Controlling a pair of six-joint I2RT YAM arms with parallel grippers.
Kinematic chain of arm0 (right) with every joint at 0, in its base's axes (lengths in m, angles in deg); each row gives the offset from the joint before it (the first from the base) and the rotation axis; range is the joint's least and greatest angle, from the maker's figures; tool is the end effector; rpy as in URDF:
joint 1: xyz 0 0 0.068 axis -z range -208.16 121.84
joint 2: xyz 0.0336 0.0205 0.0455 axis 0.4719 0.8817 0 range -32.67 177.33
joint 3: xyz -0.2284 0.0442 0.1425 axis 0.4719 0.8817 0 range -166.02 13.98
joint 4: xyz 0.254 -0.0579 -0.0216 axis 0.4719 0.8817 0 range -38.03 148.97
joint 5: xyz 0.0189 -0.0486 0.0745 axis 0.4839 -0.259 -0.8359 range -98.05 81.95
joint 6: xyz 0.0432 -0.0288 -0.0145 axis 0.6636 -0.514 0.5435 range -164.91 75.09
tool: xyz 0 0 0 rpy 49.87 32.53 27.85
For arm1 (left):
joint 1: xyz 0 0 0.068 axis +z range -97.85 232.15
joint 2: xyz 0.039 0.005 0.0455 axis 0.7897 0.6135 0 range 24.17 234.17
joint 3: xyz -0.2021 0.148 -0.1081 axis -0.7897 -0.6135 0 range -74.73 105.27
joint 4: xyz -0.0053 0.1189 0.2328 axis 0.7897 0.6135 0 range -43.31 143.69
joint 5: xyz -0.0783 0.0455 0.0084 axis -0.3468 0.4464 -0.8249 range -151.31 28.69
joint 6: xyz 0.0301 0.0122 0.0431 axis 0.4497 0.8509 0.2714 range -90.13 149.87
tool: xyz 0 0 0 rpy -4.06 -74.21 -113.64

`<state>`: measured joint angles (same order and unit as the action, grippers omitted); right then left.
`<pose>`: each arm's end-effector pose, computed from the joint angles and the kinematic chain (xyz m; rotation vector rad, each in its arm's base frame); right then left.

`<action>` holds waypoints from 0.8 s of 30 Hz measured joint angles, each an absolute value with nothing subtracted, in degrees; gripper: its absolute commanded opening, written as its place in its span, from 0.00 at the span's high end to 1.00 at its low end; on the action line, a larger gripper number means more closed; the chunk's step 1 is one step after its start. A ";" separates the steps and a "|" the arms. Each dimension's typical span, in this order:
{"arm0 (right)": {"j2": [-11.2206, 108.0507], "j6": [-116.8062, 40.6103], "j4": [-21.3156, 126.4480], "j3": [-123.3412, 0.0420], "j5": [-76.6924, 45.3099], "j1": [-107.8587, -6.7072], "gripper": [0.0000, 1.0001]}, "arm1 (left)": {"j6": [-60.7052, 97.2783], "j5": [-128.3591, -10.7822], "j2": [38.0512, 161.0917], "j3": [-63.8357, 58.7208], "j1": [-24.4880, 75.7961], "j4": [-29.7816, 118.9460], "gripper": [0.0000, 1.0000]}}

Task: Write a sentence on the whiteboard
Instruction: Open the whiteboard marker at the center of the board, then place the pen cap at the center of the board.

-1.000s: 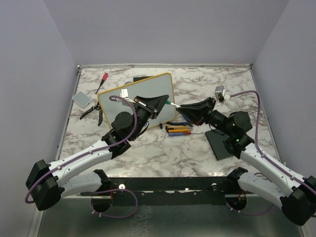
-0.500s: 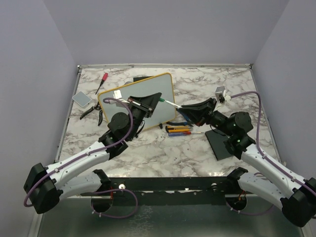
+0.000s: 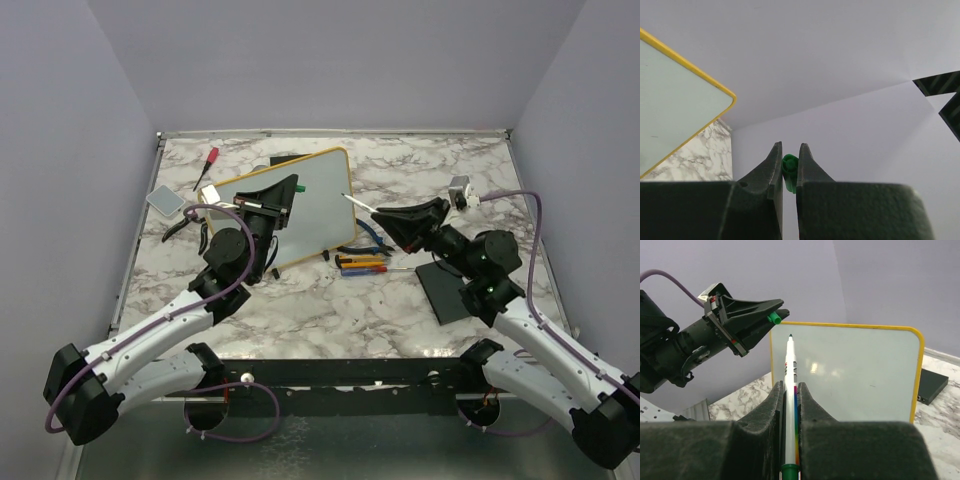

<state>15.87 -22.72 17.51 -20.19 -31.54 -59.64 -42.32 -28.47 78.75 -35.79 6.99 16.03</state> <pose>0.1610 0.1152 0.3454 -0.4784 1.2327 1.0537 0.1684 -0.1421 0.3472 -0.8416 1.2237 -1.3313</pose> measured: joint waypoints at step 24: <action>14.10 -31.48 48.83 -29.41 3.85 -59.58 0.99 | -0.79 -47.11 93.83 -20.93 -7.59 58.15 1.00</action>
<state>14.10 -31.48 48.83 -29.41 3.85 -59.58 -0.79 -47.11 93.83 -20.93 -7.59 58.15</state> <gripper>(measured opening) 0.105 0.083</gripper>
